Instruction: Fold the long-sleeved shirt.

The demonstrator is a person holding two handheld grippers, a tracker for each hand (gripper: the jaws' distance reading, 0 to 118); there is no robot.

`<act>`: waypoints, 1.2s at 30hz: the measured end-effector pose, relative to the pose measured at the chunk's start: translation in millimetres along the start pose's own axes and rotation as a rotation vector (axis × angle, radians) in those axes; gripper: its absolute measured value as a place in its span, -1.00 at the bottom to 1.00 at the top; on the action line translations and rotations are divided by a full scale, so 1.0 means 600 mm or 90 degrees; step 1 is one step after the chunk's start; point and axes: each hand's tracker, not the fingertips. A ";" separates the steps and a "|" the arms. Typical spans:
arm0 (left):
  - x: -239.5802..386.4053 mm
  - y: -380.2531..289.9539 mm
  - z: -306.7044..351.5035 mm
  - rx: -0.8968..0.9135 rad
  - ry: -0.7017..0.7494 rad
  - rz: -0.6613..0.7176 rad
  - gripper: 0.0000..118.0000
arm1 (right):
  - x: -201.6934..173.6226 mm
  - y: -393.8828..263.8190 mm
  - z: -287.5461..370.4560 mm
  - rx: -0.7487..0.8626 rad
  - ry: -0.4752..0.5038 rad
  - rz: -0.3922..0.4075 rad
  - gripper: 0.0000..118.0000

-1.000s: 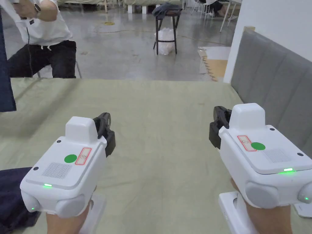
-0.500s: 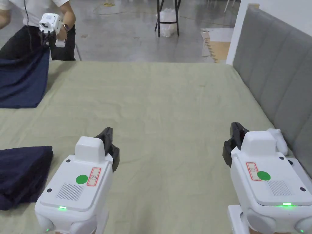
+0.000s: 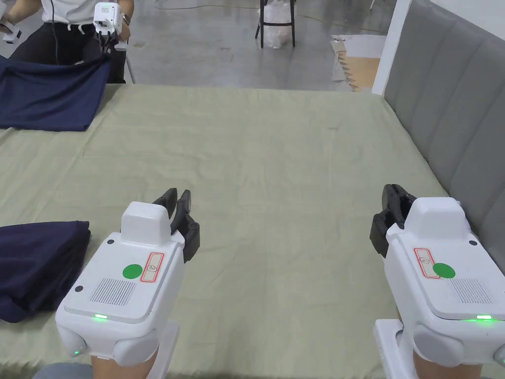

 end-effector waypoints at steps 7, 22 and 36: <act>0.003 0.006 0.000 0.023 -0.002 -0.006 0.88 | 0.003 0.008 0.001 0.010 0.001 0.002 1.00; 0.004 0.007 0.002 0.012 0.007 -0.013 0.88 | -0.006 0.006 -0.001 0.014 0.009 0.023 1.00; 0.003 0.008 0.007 0.010 0.006 -0.006 0.88 | 0.000 0.004 0.000 0.012 0.001 -0.001 1.00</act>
